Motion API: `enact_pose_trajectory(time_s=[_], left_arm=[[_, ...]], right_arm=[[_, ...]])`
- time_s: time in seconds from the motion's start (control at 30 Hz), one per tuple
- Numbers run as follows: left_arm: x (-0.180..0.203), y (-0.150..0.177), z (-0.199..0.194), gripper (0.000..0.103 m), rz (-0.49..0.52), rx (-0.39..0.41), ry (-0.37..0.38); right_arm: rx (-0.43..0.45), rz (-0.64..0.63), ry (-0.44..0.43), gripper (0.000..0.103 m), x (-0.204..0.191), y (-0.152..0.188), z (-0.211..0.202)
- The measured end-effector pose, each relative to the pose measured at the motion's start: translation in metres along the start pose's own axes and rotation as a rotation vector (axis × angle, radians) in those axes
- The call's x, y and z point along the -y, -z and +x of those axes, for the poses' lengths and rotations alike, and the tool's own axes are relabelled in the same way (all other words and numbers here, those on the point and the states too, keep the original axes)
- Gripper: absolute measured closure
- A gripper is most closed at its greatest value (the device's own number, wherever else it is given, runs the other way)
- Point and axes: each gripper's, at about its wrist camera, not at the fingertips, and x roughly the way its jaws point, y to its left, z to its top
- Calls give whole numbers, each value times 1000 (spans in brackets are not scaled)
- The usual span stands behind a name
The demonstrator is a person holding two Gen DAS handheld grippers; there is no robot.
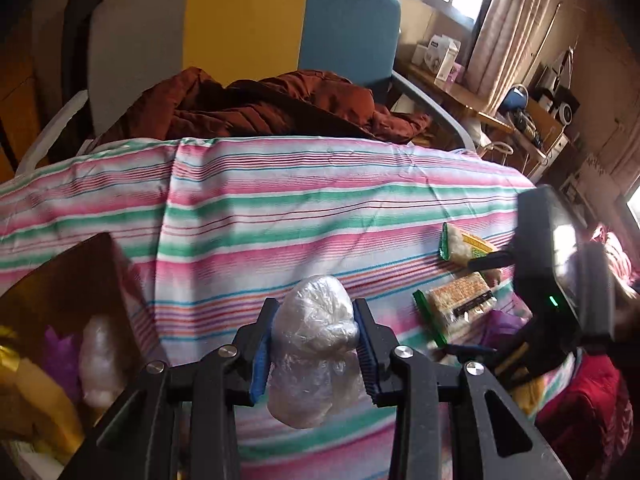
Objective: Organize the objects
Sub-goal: 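Grasp the plastic bag with the left tool while the right tool grasps a cracker packet, then carry bag and cracker packet over the gold tray and open both tools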
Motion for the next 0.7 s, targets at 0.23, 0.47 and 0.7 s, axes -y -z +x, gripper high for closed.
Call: enact_pose_trajectory(time_s=[0.23, 0.47, 0.7], left_arm=[[-6, 22, -23, 66, -38, 14, 12], [-2, 37, -52, 66, -24, 58, 5], [-18, 56, -90, 66, -33, 119, -28]], right_arm=[[8, 79, -176, 38, 18, -4, 6], [51, 150, -140, 48, 3, -16, -1], [126, 223, -77, 49, -34, -32, -17]])
